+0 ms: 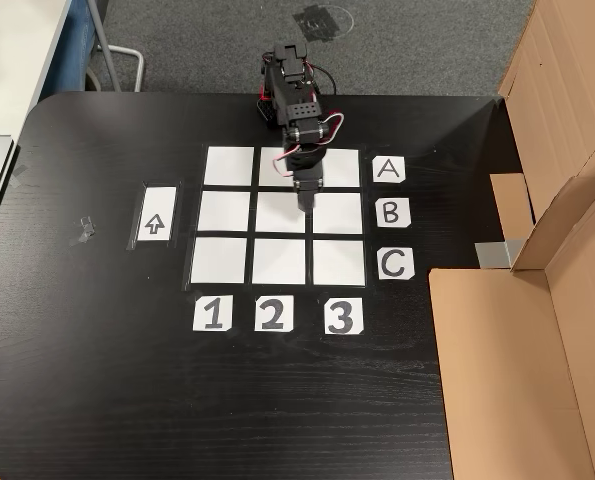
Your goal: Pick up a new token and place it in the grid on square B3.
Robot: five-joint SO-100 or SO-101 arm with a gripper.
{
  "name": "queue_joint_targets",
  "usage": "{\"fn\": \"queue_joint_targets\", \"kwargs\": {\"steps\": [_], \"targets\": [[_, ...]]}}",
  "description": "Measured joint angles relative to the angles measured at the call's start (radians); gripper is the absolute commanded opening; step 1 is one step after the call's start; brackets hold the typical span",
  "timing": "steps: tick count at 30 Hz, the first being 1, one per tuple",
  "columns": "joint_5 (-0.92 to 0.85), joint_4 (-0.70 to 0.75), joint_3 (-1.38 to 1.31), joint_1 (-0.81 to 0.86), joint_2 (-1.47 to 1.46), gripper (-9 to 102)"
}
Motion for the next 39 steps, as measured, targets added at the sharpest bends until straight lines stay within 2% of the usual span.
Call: {"fn": "queue_joint_targets", "kwargs": {"steps": [16,26,29,33,39], "targets": [[0.046,-0.051,0.040,-0.173,-0.005,1],[0.055,-0.077,0.055,-0.210,-0.040,2],[0.055,-0.077,0.055,-0.204,-0.040,18],[0.055,-0.077,0.055,-0.209,-0.040,33],[0.055,-0.077,0.061,-0.209,-0.040,44]]}}
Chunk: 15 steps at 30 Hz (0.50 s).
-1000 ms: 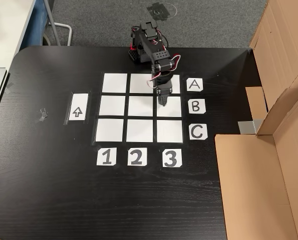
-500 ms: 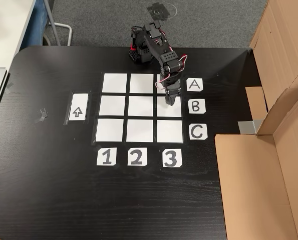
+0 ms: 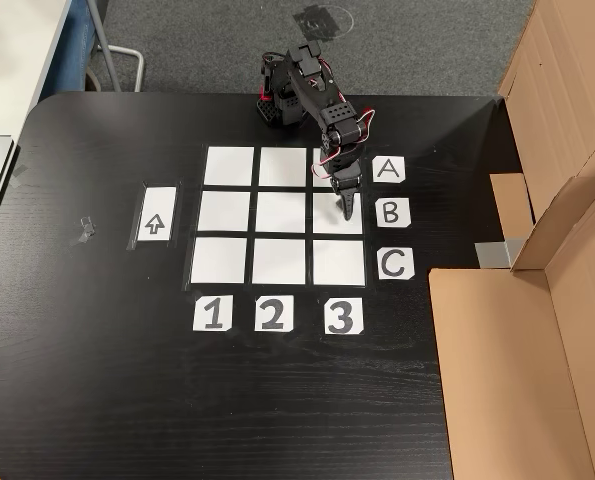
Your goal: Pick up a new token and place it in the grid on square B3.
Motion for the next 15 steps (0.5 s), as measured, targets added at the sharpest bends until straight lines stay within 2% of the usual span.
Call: {"fn": "queue_joint_targets", "kwargs": {"steps": [7,15], "targets": [[0.000,0.000,0.000,0.000,0.000,54],[-0.002,-0.006,-0.014,0.052,0.031,55]]}}
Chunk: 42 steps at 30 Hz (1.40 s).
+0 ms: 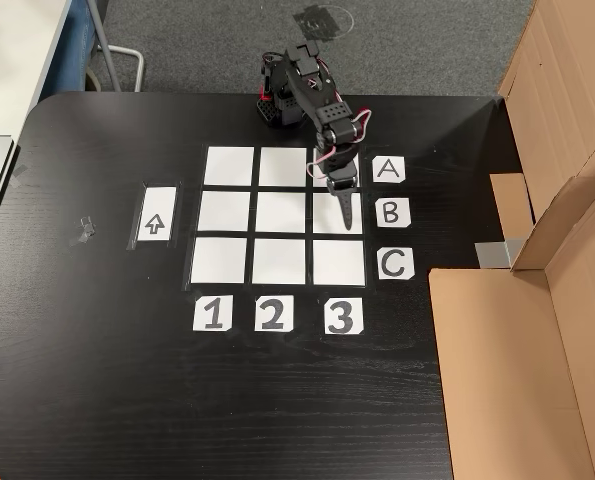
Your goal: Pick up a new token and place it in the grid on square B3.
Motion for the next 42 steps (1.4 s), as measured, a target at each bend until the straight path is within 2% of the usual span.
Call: {"fn": "queue_joint_targets", "kwargs": {"steps": [10,25,42], "targets": [[-0.061,0.002,-0.020,0.127,0.095,55],[-0.192,0.002,-0.026,0.422,0.189,55],[-0.433,-0.044,-0.026,0.948,0.279,55]]}}
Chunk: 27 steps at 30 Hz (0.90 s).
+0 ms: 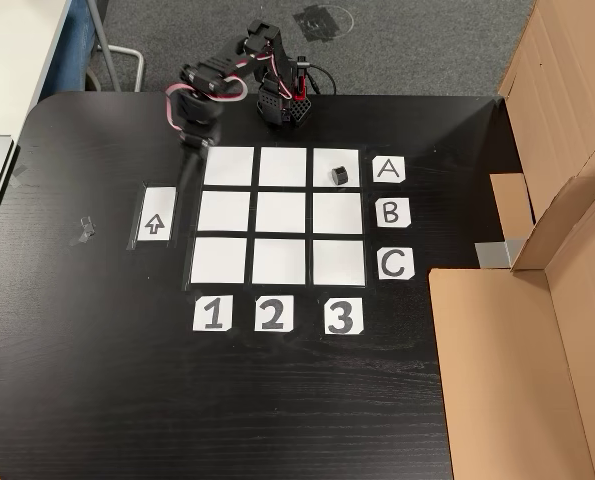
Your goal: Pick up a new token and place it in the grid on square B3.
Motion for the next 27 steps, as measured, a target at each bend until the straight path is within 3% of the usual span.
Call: {"fn": "queue_joint_targets", "kwargs": {"steps": [13,20,27], "targets": [[-0.140,-0.123,0.160,0.359,0.140,55],[-0.206,-0.311,0.492,0.517,0.387,54],[-0.225,-0.393,0.770,0.632,0.581,53]]}}
